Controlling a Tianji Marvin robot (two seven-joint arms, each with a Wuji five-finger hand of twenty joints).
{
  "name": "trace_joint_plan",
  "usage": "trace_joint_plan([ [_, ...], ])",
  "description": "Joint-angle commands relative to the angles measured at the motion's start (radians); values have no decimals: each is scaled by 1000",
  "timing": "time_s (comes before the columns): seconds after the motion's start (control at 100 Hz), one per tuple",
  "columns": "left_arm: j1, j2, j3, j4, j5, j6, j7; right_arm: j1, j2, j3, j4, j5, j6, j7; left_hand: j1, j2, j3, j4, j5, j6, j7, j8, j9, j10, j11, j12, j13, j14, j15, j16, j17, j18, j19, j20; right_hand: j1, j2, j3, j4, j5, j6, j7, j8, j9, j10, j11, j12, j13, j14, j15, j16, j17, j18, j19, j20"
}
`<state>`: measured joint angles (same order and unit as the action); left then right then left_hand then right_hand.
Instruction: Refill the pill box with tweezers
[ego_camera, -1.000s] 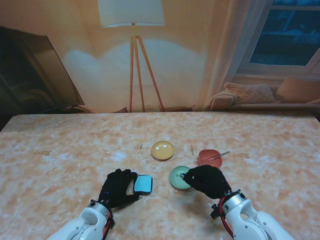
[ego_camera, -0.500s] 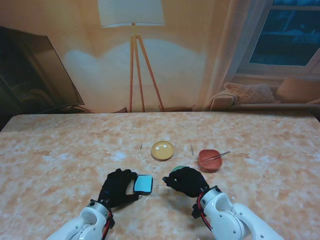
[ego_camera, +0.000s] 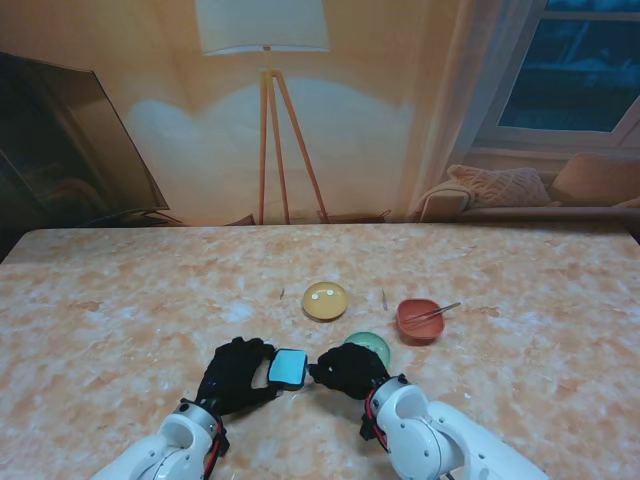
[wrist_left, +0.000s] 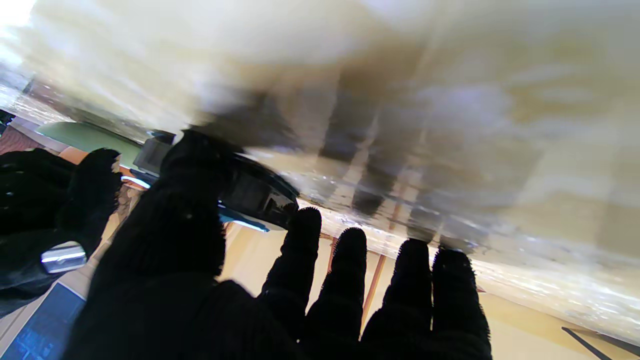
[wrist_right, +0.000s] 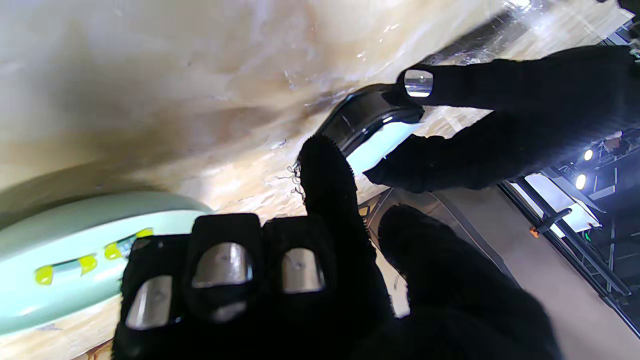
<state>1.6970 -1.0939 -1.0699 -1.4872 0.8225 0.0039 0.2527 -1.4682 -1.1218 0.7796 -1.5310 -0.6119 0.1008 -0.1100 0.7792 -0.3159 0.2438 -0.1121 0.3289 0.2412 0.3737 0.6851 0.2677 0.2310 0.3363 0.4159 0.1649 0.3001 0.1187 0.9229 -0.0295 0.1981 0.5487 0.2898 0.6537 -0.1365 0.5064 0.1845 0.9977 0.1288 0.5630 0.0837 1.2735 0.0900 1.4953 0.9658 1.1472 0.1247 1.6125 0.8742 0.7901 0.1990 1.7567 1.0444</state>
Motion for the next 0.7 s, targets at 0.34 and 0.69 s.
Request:
trace_joint_plan([
  [0.34, 31, -5, -3, 35, -13, -6, -34, 71, -50, -81, 98, 41, 40, -32, 90, 46, 86, 47, 25, -81, 102, 31, 10, -15, 1, 11, 45, -19, 38, 27, 56, -38, 87, 39, -10, -10, 4, 30, -31, 33, 26, -39, 32, 23, 77, -13, 73, 62, 106, -9, 46, -230, 198, -17],
  [0.69, 31, -5, -4, 34, -19, -8, -39, 113, -72, -122, 134, 65, 53, -55, 93, 47, 86, 48, 23, -81, 104, 31, 10, -16, 3, 12, 46, -20, 38, 27, 57, -39, 90, 41, -2, -4, -6, 28, -31, 33, 40, -51, 33, 18, 79, -22, 74, 53, 106, -10, 49, -237, 199, -23],
])
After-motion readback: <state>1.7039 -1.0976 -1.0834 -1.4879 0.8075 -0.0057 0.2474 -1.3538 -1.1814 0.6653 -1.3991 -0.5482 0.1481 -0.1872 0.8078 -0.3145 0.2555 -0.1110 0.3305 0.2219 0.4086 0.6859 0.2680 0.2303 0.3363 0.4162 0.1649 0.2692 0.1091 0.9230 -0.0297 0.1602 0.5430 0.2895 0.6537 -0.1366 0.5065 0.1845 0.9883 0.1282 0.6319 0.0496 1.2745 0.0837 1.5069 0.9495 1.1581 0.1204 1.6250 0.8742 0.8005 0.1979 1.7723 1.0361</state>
